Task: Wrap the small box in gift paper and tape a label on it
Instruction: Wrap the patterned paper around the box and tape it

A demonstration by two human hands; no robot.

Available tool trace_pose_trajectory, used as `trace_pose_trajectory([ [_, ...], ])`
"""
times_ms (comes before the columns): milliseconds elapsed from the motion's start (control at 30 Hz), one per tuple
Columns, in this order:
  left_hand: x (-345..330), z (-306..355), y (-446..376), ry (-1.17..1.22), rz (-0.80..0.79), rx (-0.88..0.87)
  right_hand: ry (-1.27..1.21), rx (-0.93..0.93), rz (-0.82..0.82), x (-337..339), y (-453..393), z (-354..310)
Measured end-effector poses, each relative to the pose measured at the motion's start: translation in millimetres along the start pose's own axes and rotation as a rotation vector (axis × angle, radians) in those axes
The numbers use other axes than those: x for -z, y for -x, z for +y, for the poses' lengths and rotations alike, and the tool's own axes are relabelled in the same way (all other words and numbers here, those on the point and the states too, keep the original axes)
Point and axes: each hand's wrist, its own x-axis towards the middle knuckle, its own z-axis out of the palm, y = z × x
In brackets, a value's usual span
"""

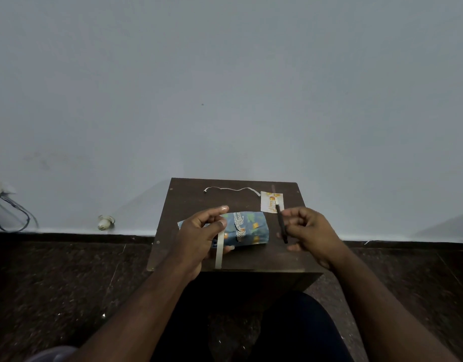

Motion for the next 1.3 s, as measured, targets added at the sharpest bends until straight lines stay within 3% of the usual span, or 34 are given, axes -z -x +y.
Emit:
trace_pose_trajectory([
  [100,-1,-1,0,0.013,0.002,-0.001,0.102,0.059,-0.166,1,2,-16],
  [367,-1,-4,-1,0.012,0.004,-0.008,0.498,0.146,-0.418,-5,-10,-41],
  [500,0,-4,-2,0.012,-0.001,-0.006,0.646,0.217,-0.396,-7,-14,-47],
  [1300,1,-5,-1,-0.065,-0.007,-0.018,0.841,0.327,-0.397,-9,-23,-61],
])
